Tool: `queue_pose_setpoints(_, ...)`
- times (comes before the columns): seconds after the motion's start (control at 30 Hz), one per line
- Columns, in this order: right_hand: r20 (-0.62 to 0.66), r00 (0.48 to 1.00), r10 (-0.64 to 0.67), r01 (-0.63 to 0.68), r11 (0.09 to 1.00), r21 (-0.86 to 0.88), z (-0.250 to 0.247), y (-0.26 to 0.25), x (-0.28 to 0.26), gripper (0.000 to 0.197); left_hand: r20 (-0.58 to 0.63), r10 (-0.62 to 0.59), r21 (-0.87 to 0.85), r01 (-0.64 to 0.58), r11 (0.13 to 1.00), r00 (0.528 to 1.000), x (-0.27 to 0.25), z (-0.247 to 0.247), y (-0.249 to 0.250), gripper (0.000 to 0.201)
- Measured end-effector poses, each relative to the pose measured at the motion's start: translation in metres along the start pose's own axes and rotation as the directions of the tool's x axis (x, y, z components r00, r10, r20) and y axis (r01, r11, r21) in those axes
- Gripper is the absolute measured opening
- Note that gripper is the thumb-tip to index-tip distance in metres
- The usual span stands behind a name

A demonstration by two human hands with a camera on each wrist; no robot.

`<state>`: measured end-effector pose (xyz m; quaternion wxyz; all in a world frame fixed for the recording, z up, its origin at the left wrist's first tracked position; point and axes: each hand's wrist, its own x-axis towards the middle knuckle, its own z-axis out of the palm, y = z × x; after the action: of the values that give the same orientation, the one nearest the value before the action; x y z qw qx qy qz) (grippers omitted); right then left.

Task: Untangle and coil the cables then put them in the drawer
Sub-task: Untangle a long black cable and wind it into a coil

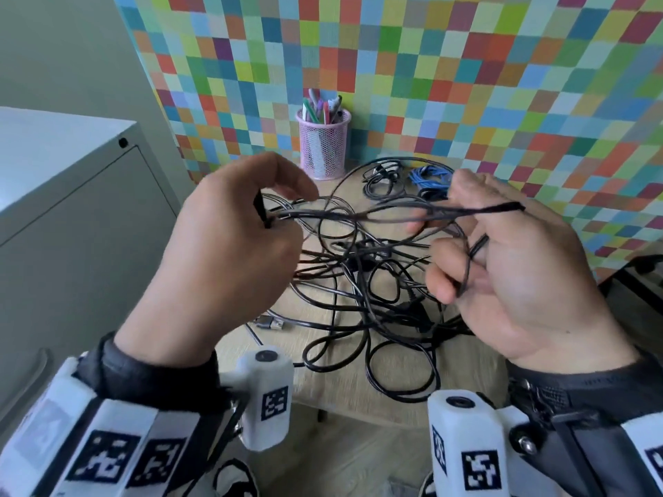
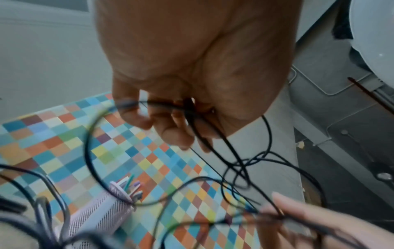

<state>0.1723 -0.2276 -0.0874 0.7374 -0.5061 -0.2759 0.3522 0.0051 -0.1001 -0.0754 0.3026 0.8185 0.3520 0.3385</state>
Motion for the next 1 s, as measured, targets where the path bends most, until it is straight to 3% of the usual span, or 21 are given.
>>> queue_pose_setpoints(0.13,-0.007,0.998,-0.063,0.06,0.973,-0.222,-0.013,-0.001,0.005,0.019,0.051,-0.005,-0.059,0.008,0.998,0.999,0.005,-0.013,-0.007,0.011)
queue_pose_setpoints(0.27,-0.037,0.991,-0.125,0.105,0.934,-0.342,-0.023,-0.004,0.009,0.01,0.003,-0.002,-0.077,0.002,0.997,1.0,0.008,-0.017,-0.016,0.03)
queue_pose_setpoints(0.4,-0.059,0.968,-0.242,0.22,0.942,-0.253,-0.039,-0.011,0.014,0.018,-0.12,-0.017,-0.212,-0.009,0.977,0.993,0.013,-0.018,-0.022,0.04)
queue_pose_setpoints(0.53,-0.075,0.951,-0.3,0.286,0.945,-0.156,-0.055,-0.019,0.019,0.016,0.023,-0.014,-0.517,0.024,0.856,1.0,0.012,-0.02,-0.019,0.046)
queue_pose_setpoints(0.57,-0.074,0.952,-0.298,0.286,0.948,-0.139,-0.059,-0.02,0.02,0.021,0.044,-0.017,-0.496,0.037,0.868,0.999,0.012,-0.021,-0.019,0.045)
queue_pose_setpoints(0.63,-0.068,0.949,-0.309,0.3,0.946,-0.119,-0.068,-0.024,0.02,0.033,0.033,-0.004,-0.276,0.013,0.961,0.999,0.011,-0.022,-0.024,0.041)
queue_pose_setpoints(0.73,-0.068,0.934,-0.352,0.339,0.928,-0.155,-0.079,-0.034,0.019,0.026,0.073,0.002,-0.089,0.005,0.996,0.997,0.011,-0.028,-0.024,0.023)
queue_pose_setpoints(0.87,-0.037,0.916,-0.4,0.377,0.888,-0.264,-0.068,-0.036,0.012,0.013,0.359,0.09,-0.238,-0.002,0.971,0.929,0.008,-0.034,-0.022,0.051)
queue_pose_setpoints(1.0,0.054,0.915,-0.399,0.388,0.839,-0.382,-0.039,-0.026,0.002,0.019,0.371,0.207,-0.387,-0.052,0.92,0.905,-0.005,-0.016,-0.002,0.042)
